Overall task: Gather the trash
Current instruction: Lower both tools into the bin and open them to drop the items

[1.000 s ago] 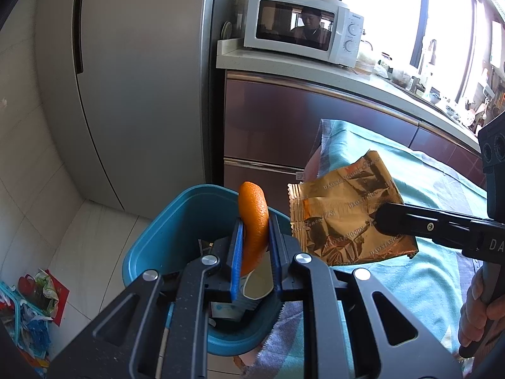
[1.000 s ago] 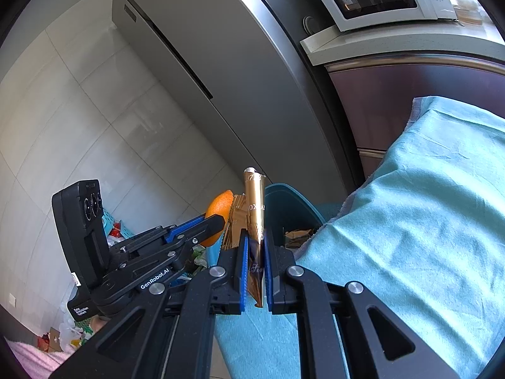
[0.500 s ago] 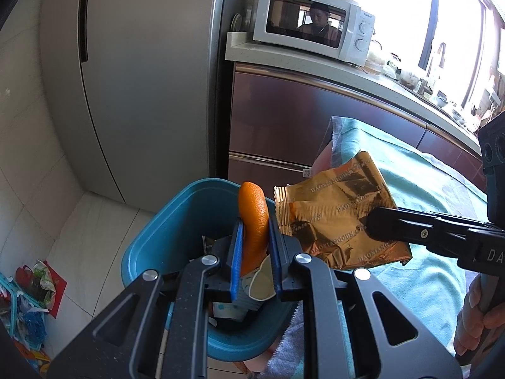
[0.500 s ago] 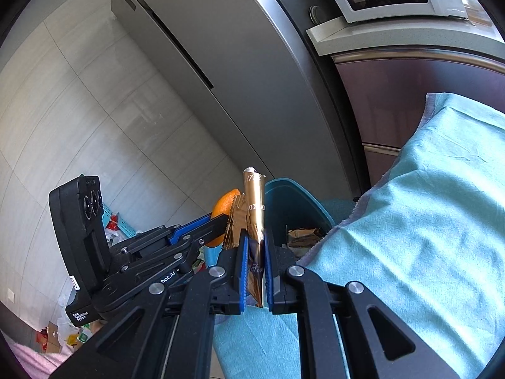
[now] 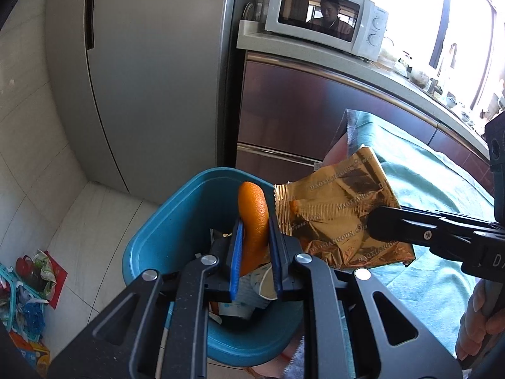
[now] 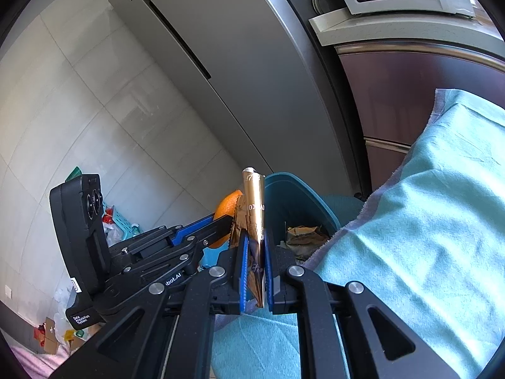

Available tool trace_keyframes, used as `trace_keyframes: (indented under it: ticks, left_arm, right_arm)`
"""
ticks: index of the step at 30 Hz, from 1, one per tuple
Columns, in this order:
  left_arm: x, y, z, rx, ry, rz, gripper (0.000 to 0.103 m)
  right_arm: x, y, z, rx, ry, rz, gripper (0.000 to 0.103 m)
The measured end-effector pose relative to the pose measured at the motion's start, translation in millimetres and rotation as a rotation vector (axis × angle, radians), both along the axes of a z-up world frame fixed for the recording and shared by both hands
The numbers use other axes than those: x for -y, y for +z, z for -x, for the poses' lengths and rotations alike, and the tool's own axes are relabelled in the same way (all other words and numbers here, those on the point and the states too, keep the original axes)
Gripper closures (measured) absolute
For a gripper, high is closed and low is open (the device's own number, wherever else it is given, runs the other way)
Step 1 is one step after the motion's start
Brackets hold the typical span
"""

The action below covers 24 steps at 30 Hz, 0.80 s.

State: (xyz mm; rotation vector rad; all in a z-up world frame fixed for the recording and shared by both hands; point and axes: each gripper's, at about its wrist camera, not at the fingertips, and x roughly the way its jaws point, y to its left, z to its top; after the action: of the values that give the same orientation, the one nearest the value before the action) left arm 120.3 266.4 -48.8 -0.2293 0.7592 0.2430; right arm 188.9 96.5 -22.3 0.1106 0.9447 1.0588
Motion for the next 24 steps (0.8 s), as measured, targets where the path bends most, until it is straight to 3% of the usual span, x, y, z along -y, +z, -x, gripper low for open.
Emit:
trace_keyframes:
  ticks: [24]
  left_arm:
    - [-20.9, -34.4, -17.0, -0.072, 0.062, 0.041, 0.086]
  right_arm:
    - [-41.0, -26.5, -2.0, -0.029, 0.025, 0.098, 0.094]
